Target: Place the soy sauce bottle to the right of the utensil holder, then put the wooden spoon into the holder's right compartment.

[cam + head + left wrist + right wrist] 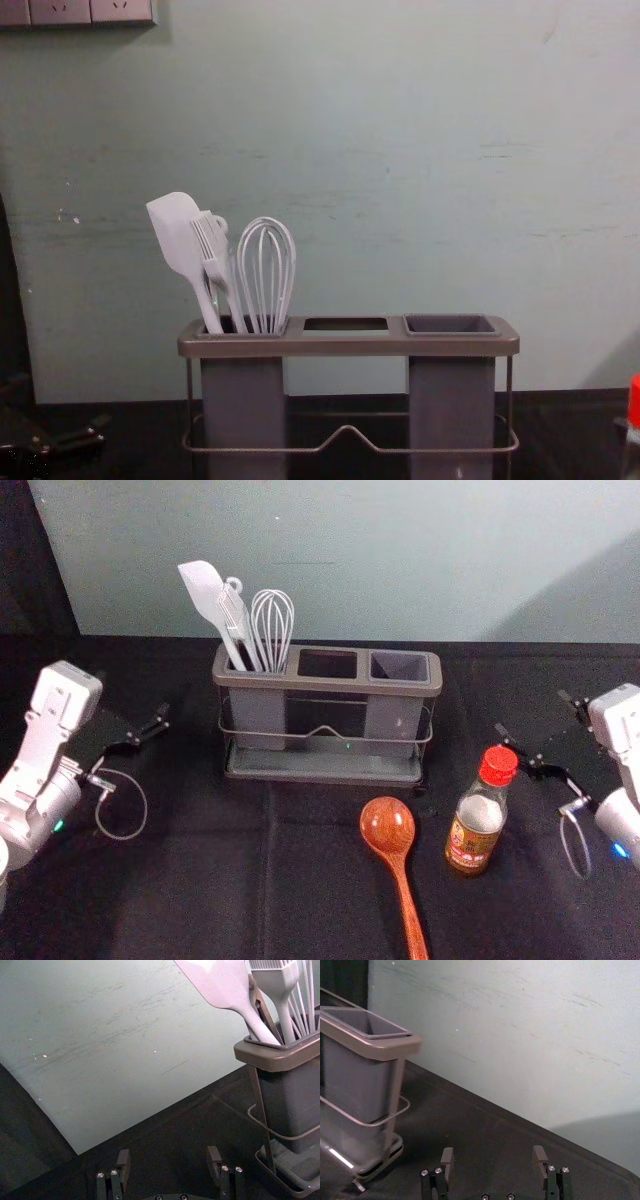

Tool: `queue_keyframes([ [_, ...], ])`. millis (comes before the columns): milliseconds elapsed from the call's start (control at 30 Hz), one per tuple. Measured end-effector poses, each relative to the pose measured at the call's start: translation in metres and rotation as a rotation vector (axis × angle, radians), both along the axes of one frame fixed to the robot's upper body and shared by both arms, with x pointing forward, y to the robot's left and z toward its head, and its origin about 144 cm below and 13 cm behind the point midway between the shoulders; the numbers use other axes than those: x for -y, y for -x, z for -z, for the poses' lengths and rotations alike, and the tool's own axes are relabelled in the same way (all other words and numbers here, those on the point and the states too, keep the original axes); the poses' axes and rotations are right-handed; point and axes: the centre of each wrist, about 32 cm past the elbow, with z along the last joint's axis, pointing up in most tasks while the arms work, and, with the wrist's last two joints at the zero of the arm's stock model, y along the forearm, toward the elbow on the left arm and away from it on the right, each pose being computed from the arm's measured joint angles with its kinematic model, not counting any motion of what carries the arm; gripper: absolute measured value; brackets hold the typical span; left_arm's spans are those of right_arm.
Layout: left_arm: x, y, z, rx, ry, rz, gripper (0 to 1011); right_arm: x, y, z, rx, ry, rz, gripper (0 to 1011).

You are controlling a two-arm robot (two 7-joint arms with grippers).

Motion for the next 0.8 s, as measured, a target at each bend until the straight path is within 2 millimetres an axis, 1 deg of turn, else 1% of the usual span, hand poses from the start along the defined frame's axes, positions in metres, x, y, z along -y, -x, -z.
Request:
queue_keyframes([
  [133, 0.0, 0.0, 0.0, 0.0, 0.0, 0.0, 1005, 0.005, 0.012, -0.007, -0.009, 0.003, -0.021, 1003],
  [200, 0.0, 0.0, 0.0, 0.0, 0.0, 0.0, 1005, 0.011, 0.024, -0.015, -0.015, 0.008, -0.036, 1003],
  [267, 0.0, 0.0, 0.0, 0.0, 0.0, 0.0, 1005, 0.013, 0.026, -0.017, -0.016, 0.01, -0.04, 1003],
  [333, 0.0, 0.0, 0.0, 0.0, 0.0, 0.0, 1005, 0.022, 0.038, -0.025, -0.025, 0.013, -0.056, 1003],
  [433, 0.0, 0.0, 0.0, 0.0, 0.0, 0.0, 1005, 0.029, 0.047, -0.03, -0.037, 0.013, -0.073, 1002],
  [633, 0.0, 0.0, 0.0, 0.0, 0.0, 0.0, 1005, 0.049, 0.072, -0.041, -0.067, -0.026, -0.162, 1002],
  [800, 0.0, 0.0, 0.0, 0.0, 0.0, 0.0, 1005, 0.059, 0.083, -0.046, -0.087, -0.048, -0.243, 1003],
])
